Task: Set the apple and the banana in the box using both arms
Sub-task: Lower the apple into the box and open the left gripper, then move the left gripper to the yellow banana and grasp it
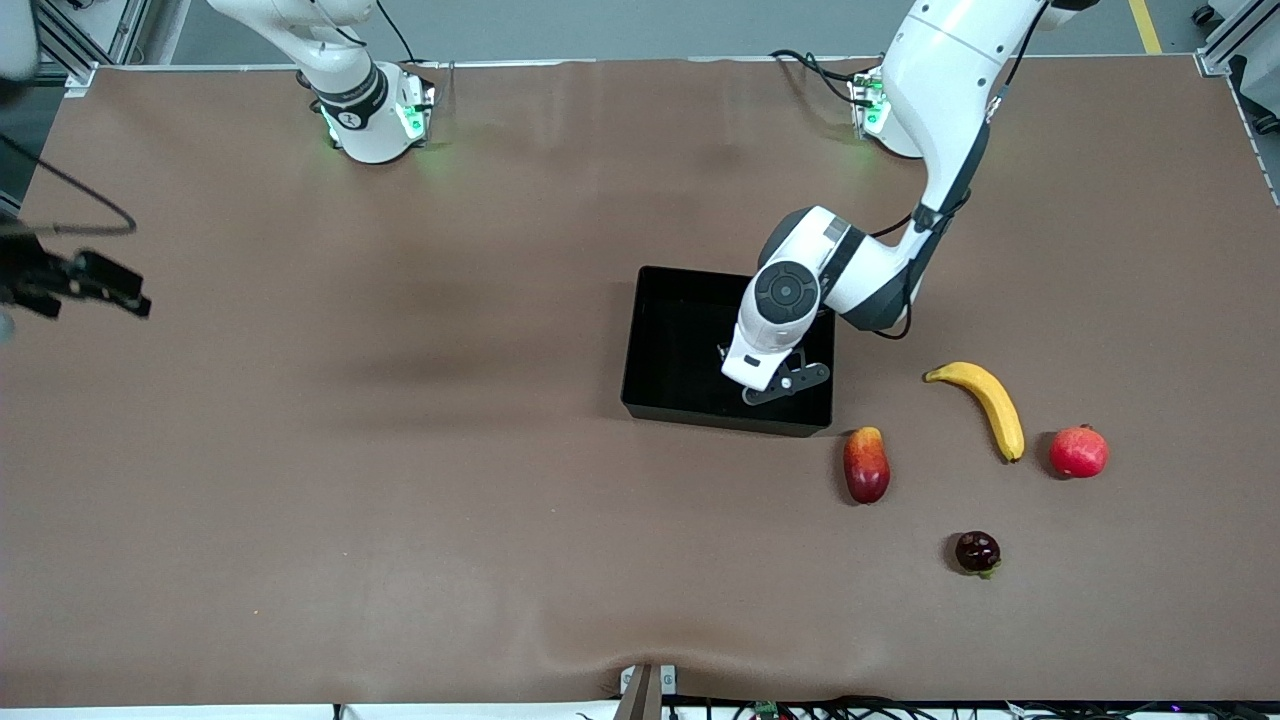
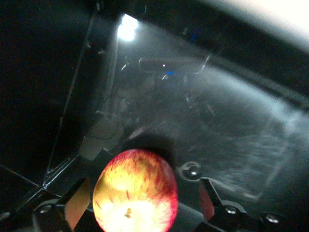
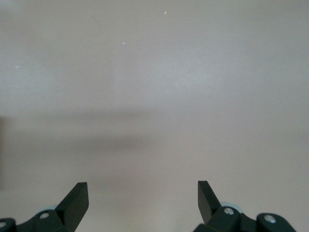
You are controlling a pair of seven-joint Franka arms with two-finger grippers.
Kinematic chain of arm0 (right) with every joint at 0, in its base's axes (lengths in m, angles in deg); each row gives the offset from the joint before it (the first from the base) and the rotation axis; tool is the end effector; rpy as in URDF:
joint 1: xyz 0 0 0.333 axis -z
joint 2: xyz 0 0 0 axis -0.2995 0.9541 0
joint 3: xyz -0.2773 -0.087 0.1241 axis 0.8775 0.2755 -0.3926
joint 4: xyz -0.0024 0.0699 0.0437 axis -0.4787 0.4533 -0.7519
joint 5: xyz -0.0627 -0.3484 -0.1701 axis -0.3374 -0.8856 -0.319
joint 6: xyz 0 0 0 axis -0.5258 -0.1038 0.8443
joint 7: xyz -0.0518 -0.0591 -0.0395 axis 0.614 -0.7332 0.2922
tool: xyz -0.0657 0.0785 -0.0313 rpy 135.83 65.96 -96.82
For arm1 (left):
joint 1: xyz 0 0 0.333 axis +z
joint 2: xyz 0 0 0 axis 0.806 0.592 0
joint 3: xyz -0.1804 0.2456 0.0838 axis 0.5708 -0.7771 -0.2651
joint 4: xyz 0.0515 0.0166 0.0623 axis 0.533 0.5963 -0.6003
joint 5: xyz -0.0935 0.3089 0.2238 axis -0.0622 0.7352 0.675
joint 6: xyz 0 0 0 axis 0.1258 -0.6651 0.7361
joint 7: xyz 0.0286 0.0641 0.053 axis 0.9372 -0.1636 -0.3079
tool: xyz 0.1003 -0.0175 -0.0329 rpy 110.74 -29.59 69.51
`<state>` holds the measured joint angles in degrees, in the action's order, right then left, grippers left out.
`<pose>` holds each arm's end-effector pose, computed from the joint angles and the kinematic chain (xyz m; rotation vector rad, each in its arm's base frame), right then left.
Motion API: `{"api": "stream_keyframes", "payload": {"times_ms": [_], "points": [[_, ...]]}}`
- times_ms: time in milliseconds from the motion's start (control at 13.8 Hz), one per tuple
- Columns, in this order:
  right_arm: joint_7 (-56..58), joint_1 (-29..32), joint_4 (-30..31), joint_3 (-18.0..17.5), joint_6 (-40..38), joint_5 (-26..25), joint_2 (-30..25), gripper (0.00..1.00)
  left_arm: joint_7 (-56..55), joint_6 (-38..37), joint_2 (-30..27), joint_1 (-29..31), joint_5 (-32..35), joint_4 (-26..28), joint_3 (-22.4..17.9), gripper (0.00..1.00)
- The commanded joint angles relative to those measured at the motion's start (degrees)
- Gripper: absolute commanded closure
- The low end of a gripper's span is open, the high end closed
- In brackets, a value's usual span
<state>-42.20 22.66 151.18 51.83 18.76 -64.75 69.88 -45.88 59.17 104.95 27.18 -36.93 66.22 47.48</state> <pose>0.5677 -0.0233 0.6280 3.1405 0.0077 -0.0095 0.5202 -0.3620 0.2374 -3.0342 -0.4710 0.2002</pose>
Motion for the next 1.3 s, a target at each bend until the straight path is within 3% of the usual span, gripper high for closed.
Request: {"api": "stream_keyframes", "payload": {"times_ms": [0,145,217,580,797,1087,1232], "points": [[-0.1,-0.4,3.9,0.5,-0.2,1.5,-4.1,0.0,-1.0,-12.4,-3.7,1.5,1.2,-8.2,-0.4,0.0],[-4.1,-0.3,3.4,0.7,-2.8,1.5,-4.1,0.0,1.5,-21.8,-4.0,5.1,1.2,-16.2,-0.4,0.0],[-4.4,-0.5,3.4,0.7,-3.6,1.5,-4.6,0.0,3.8,-23.7,-4.6,7.4,1.2,-17.4,-0.4,0.0],[-4.6,-0.2,2.8,0.6,-5.0,1.4,-4.9,0.0,19.2,-23.8,-6.2,22.5,1.2,-15.0,-0.3,0.0],[-4.7,0.0,2.7,0.6,-5.7,1.4,-5.1,0.0,25.4,-19.8,-4.7,29.5,1.3,-10.2,-0.2,0.0],[-4.1,1.3,2.2,0.5,-7.2,2.4,-4.3,0.0,25.6,-4.1,-3.7,33.8,5.3,2.1,-0.4,0.0],[-4.1,1.4,2.2,0.4,-5.3,1.8,-4.0,0.0,25.6,0.4,-2.8,35.6,5.5,5.0,-0.4,0.0]]}}
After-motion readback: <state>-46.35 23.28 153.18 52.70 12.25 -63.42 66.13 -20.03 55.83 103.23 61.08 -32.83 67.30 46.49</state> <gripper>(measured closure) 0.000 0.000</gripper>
